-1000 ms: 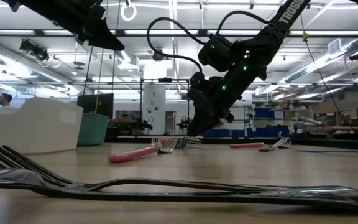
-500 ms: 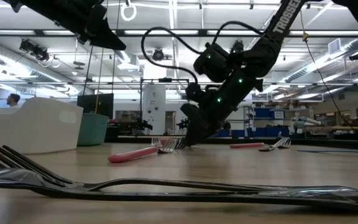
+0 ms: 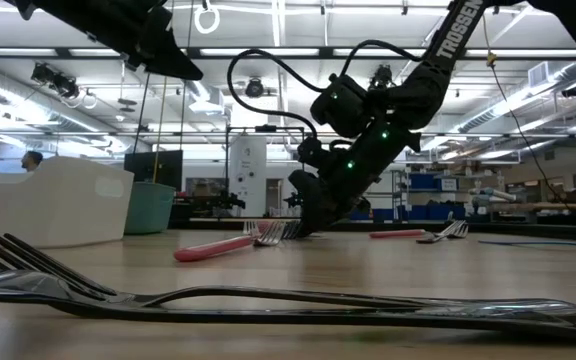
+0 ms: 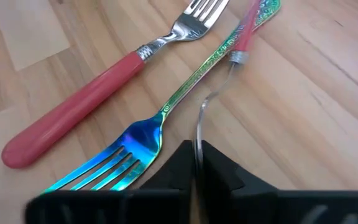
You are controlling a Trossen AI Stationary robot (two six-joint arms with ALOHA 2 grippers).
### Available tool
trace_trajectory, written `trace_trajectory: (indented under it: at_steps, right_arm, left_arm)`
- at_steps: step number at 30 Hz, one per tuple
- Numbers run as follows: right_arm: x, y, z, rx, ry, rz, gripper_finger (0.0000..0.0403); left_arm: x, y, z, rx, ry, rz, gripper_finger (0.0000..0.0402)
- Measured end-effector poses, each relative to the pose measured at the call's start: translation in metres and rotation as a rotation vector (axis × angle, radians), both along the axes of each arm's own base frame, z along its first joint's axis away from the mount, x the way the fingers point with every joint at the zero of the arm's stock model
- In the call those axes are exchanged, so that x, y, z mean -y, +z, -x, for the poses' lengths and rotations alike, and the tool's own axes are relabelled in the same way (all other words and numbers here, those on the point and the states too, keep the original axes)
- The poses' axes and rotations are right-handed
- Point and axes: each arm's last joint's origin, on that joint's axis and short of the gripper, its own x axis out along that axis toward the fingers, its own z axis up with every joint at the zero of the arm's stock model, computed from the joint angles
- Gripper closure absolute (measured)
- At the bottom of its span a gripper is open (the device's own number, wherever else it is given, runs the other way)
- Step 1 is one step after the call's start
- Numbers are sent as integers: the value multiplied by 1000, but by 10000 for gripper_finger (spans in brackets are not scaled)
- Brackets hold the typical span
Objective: Sort silverware by color (type)
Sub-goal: Put the pink fork into the green bin
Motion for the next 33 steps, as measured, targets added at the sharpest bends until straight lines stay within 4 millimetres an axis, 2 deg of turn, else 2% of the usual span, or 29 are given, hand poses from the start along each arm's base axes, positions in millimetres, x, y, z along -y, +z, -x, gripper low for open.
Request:
trace_trajectory:
  at_steps: [6, 10, 16, 19, 26, 33]
  right_arm:
    - [4, 1, 1, 3, -3, 2, 387]
    - [6, 9, 3, -3, 4, 28, 395]
    - [2, 43, 6, 60, 47, 88, 395]
    - [-3, 68, 9, 112, 83, 133, 395]
    - [-32, 124, 22, 212, 205, 231, 395]
    - [-77, 162, 39, 271, 344, 331, 395]
  left_arm:
    - [0, 0, 0, -2, 0, 0, 315]
    - [0, 0, 0, -2, 0, 0, 315]
    - [0, -1, -1, -5, 1, 1, 315]
    - [0, -3, -2, -18, 0, 1, 315]
    - [0, -6, -7, -20, -11, 15, 315]
    - [5, -5, -11, 42, -181, 144, 315]
